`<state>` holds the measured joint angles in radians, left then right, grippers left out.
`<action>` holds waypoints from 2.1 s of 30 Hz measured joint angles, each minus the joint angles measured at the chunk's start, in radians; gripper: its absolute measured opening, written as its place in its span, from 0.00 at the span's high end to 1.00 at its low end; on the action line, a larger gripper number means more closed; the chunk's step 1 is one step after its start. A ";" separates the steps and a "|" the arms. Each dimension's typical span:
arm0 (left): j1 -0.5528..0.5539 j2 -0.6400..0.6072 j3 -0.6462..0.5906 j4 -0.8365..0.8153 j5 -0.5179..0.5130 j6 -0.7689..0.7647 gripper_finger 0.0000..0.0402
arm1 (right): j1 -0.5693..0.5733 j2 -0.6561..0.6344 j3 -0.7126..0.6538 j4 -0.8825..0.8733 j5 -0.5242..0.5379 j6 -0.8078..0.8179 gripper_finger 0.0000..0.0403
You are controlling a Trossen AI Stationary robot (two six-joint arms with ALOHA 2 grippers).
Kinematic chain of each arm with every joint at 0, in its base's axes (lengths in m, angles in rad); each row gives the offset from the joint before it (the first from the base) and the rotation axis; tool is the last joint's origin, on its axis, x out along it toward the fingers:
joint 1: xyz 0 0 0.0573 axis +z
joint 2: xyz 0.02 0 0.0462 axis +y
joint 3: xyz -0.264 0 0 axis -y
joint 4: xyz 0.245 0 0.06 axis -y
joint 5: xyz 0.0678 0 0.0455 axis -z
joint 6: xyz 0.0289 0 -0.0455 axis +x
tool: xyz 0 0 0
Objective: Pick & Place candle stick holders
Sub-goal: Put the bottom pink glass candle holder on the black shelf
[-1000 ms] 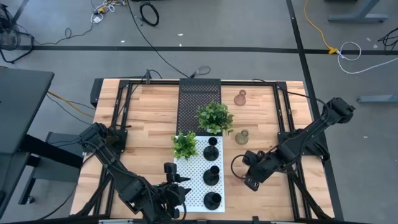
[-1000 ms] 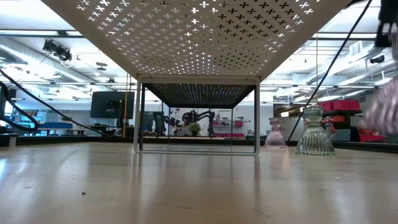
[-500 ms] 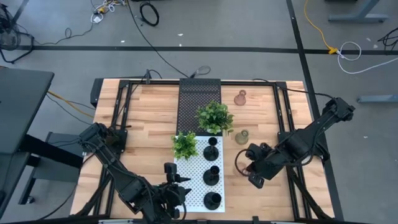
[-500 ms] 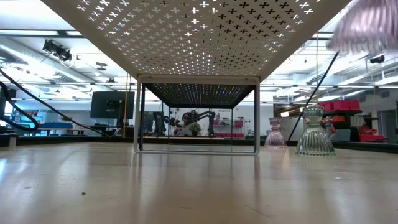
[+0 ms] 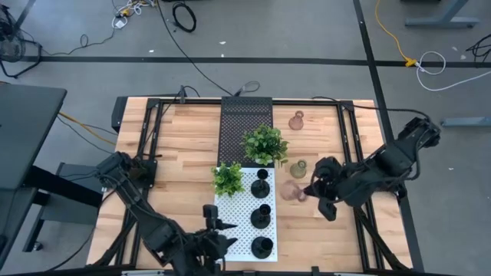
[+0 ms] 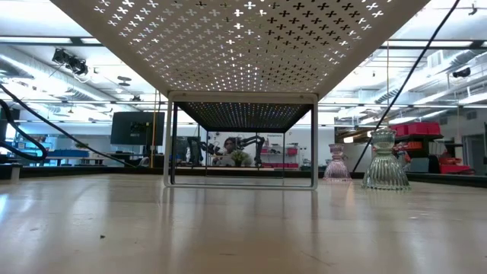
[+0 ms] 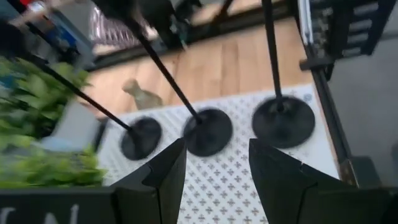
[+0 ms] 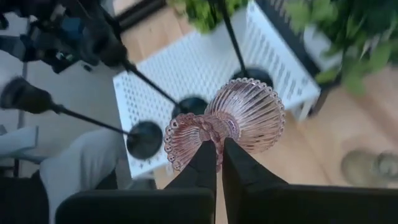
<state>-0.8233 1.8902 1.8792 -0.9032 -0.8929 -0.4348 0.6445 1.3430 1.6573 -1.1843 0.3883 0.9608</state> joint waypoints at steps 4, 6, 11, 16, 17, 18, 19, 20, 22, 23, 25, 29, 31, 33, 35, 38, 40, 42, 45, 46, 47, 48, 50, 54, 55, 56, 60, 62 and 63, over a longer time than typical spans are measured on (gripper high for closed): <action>-0.028 -0.041 0.046 -0.031 -0.107 0.022 0.55 | -0.003 0.000 0.044 -0.009 0.030 -0.059 1.00; -0.044 -0.073 0.083 -0.081 -0.158 0.028 0.55 | -0.011 0.000 0.064 -0.028 0.031 -0.073 1.00; -0.023 -0.223 0.128 -0.237 -0.187 0.027 0.55 | -0.050 0.000 0.102 -0.076 0.031 -0.104 1.00; 0.074 -0.374 0.128 -0.410 -0.178 -0.030 0.55 | -0.135 0.000 0.184 -0.076 0.005 -0.197 1.00; 0.092 -0.403 0.128 -0.428 -0.174 -0.029 0.55 | -0.155 0.000 0.203 -0.076 -0.001 -0.212 1.00; 0.111 -0.427 0.128 -0.435 -0.161 -0.014 0.55 | -0.176 0.000 0.224 -0.079 -0.007 -0.226 1.00; 0.130 -0.447 0.128 -0.435 -0.146 0.006 0.55 | -0.197 0.000 0.244 -0.085 -0.014 -0.238 1.00; 0.148 -0.466 0.128 -0.435 -0.128 0.032 0.55 | -0.218 0.000 0.265 -0.094 -0.021 -0.249 1.00; 0.181 -0.495 0.127 -0.434 -0.088 0.077 0.55 | -0.261 0.000 0.297 -0.101 -0.039 -0.278 1.00; 0.198 -0.508 0.127 -0.432 -0.066 0.097 0.55 | -0.282 0.000 0.312 -0.100 -0.055 -0.289 1.00; 0.231 -0.528 0.128 -0.422 -0.032 0.141 0.56 | -0.319 0.000 0.334 -0.098 -0.085 -0.309 1.00; 0.288 -0.537 0.127 -0.358 0.037 0.243 0.56 | -0.389 0.009 0.347 -0.079 -0.157 -0.362 1.00; 0.320 -0.536 0.127 -0.314 0.095 0.315 0.57 | -0.433 0.024 0.347 -0.070 -0.206 -0.391 1.00; 0.366 -0.531 0.127 -0.263 0.158 0.382 0.58 | -0.479 0.038 0.346 -0.040 -0.257 -0.430 1.00; 0.420 -0.528 0.126 -0.224 0.229 0.424 0.59 | -0.516 0.051 0.346 0.004 -0.318 -0.470 1.00; 0.512 -0.528 0.126 -0.181 0.340 0.450 0.61 | -0.566 0.069 0.346 0.047 -0.397 -0.523 1.00; 0.569 -0.517 0.126 -0.181 0.388 0.453 0.61 | -0.594 0.076 0.346 0.055 -0.433 -0.546 1.00; 0.620 -0.501 0.124 -0.183 0.437 0.451 0.61 | -0.623 0.085 0.346 0.057 -0.447 -0.560 1.00; 0.702 -0.482 0.082 -0.110 0.520 0.473 0.61 | -0.653 0.099 0.346 0.075 -0.472 -0.586 1.00; 0.726 -0.476 0.062 -0.081 0.565 0.483 0.61 | -0.659 0.105 0.346 0.087 -0.485 -0.596 1.00; 0.747 -0.473 0.043 -0.058 0.601 0.499 0.61 | -0.665 0.108 0.346 0.104 -0.505 -0.605 1.00; 0.765 -0.472 0.021 -0.035 0.621 0.512 0.61 | -0.671 0.113 0.346 0.114 -0.527 -0.610 1.00; 0.803 -0.474 -0.023 0.020 0.630 0.523 0.61 | -0.683 0.124 0.346 0.126 -0.567 -0.617 1.00; 0.854 -0.474 -0.059 0.040 0.700 0.500 0.61 | -0.699 0.138 0.346 0.138 -0.594 -0.630 1.00; 0.858 -0.474 -0.066 0.051 0.711 0.498 0.61 | -0.703 0.139 0.346 0.134 -0.596 -0.630 1.00; 0.858 -0.475 -0.074 0.073 0.716 0.496 0.61 | -0.707 0.140 0.346 0.129 -0.599 -0.631 1.00; 0.852 -0.474 -0.087 0.145 0.718 0.480 0.61 | -0.729 0.143 0.346 0.132 -0.618 -0.656 1.00; 0.845 -0.472 -0.086 0.170 0.715 0.469 0.61 | -0.742 0.143 0.346 0.133 -0.618 -0.660 1.00; 0.841 -0.470 -0.086 0.173 0.714 0.468 0.61 | -0.748 0.143 0.346 0.136 -0.617 -0.663 1.00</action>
<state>0.0177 1.4206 1.7931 -0.7304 -0.1791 0.0335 -0.1036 1.4857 2.0029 -1.0482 -0.2284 0.2980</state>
